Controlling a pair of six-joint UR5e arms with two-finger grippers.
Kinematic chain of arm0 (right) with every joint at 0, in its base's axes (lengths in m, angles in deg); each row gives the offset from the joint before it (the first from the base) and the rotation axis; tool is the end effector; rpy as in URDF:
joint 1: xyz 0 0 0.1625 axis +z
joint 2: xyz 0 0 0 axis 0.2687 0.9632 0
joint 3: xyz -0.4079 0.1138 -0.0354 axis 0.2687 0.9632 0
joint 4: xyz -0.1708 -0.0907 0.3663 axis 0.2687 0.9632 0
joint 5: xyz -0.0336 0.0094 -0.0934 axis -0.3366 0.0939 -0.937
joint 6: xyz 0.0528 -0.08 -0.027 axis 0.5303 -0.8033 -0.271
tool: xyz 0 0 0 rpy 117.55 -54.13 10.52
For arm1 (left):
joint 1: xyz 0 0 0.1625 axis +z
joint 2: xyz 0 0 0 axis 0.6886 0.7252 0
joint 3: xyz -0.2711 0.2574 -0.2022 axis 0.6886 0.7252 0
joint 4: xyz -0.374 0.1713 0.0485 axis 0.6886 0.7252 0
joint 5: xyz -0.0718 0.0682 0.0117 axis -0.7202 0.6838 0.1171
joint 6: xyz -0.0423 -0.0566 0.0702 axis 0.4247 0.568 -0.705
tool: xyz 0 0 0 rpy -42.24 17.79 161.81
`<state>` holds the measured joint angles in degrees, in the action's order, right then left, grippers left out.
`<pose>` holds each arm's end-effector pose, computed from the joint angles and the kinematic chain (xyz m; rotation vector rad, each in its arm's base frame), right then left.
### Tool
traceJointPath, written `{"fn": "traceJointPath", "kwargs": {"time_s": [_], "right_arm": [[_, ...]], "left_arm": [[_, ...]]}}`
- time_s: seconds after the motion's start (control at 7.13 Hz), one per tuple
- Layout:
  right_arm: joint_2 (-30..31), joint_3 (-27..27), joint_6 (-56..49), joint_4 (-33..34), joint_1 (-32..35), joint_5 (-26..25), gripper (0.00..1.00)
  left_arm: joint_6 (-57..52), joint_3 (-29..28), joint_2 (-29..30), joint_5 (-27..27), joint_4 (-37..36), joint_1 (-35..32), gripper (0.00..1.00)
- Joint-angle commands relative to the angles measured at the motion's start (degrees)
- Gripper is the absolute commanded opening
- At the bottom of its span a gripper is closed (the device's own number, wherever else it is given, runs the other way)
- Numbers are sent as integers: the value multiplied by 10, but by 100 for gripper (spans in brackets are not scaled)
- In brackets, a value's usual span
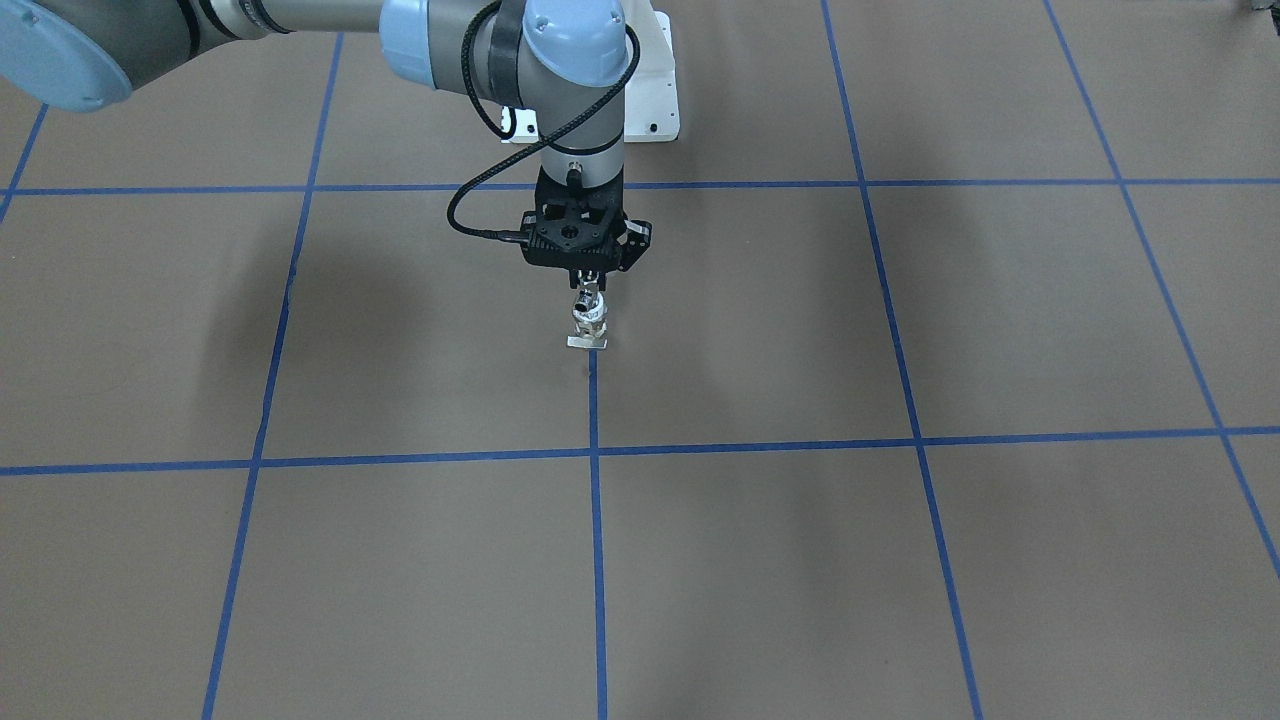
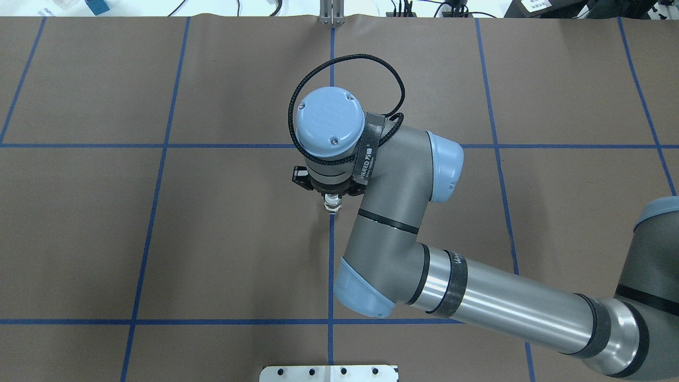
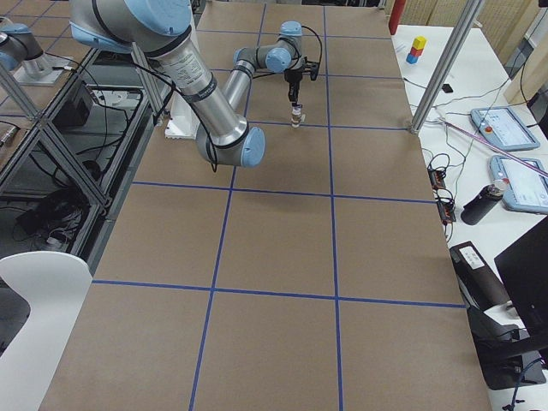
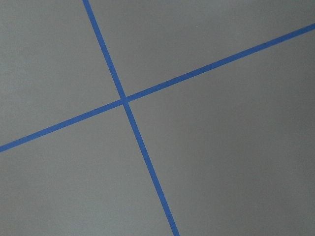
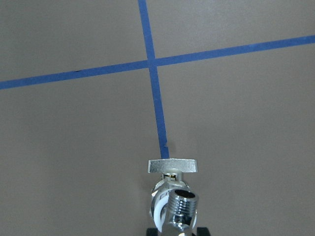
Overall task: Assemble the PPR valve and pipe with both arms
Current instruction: 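Lower the chrome fitting onto the valve top and press it in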
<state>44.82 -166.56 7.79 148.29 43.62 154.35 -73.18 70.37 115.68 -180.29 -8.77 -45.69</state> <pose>-0.5681 -0.4271 0.1269 0.0424 -0.7796 0.1833 -0.0563 -0.4668 0.5610 0.1854 0.7711 0.3415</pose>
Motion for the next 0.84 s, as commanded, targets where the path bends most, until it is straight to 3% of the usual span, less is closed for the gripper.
{"fn": "traceJointPath", "kwargs": {"time_s": [0.0, 0.14, 0.7], "right_arm": [[0, 1, -1, 0, 0, 0, 11], [0, 1, 0, 0, 0, 0, 20], [0, 1, 3, 0, 4, 0, 73]], "left_arm": [[0, -1, 0, 1, 0, 0, 100], [0, 0, 0, 0, 0, 1, 100], [0, 0, 0, 0, 0, 1, 100]]}}
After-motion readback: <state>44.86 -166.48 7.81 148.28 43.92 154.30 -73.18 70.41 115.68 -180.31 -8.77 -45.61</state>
